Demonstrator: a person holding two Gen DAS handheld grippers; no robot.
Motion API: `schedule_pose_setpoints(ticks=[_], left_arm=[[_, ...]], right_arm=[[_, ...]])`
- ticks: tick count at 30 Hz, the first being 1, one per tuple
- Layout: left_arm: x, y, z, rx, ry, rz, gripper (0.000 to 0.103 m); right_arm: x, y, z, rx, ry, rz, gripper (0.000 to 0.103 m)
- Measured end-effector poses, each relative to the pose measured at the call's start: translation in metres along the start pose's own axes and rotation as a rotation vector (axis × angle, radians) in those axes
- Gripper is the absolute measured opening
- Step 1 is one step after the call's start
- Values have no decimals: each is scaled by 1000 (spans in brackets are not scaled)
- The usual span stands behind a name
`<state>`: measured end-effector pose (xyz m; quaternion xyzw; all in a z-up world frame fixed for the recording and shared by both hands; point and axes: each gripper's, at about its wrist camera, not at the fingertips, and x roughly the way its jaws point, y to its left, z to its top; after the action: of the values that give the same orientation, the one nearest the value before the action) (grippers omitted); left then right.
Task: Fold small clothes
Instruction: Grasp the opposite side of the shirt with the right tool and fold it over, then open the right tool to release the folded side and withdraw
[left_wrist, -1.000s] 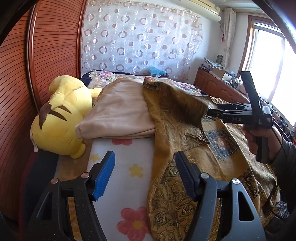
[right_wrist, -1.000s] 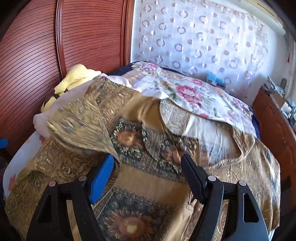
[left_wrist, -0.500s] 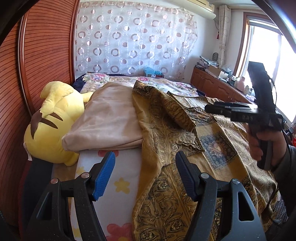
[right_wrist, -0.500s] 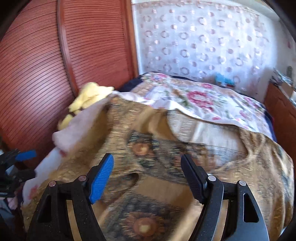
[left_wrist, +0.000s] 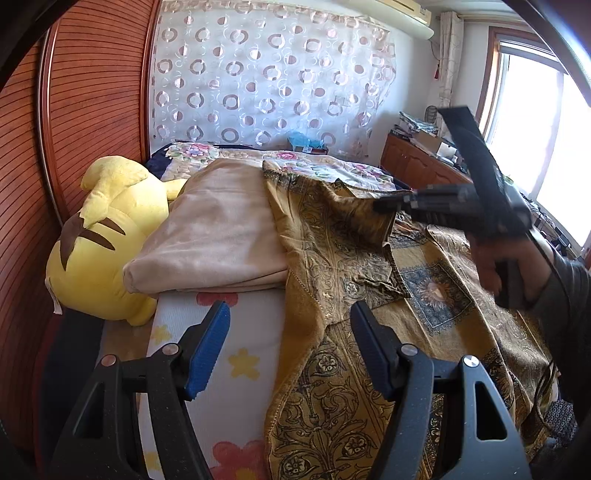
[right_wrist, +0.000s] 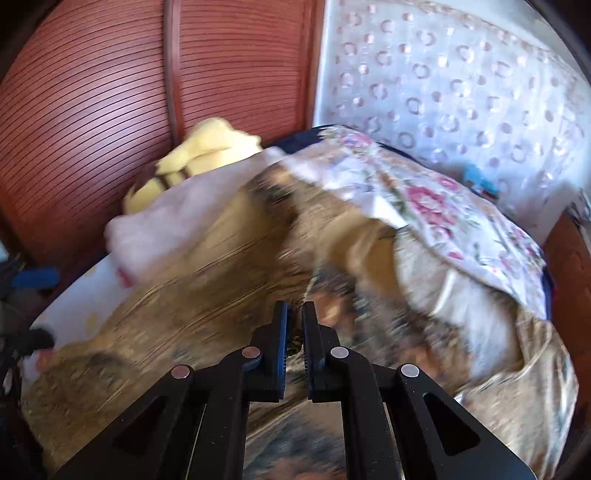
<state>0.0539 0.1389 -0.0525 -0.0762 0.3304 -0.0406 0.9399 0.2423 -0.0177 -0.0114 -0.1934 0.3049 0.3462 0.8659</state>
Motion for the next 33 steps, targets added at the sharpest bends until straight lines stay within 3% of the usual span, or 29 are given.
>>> schedule_pose_setpoints(ticks=[6, 7, 9, 18, 24, 27, 33], left_arm=[[5, -4, 3, 11, 4, -1, 69], [6, -5, 5, 15, 4, -3, 69], [11, -6, 9, 20, 7, -5, 69], [37, -13, 35, 48, 19, 8, 69], [44, -26, 38, 51, 15, -4, 69], [47, -37, 34, 62, 26, -22, 69], [55, -59, 29, 95, 53, -46, 69]], right_arm=[[1, -34, 22, 64, -20, -156, 8], [0, -39, 23, 80, -25, -174, 18], [-4, -48, 23, 123, -41, -188, 30], [-24, -43, 0, 153, -42, -180, 34], [-74, -63, -48, 170, -34, -189, 34], [-117, -71, -82, 198, -43, -212, 34], [-178, -108, -163, 282, -10, -373, 34]])
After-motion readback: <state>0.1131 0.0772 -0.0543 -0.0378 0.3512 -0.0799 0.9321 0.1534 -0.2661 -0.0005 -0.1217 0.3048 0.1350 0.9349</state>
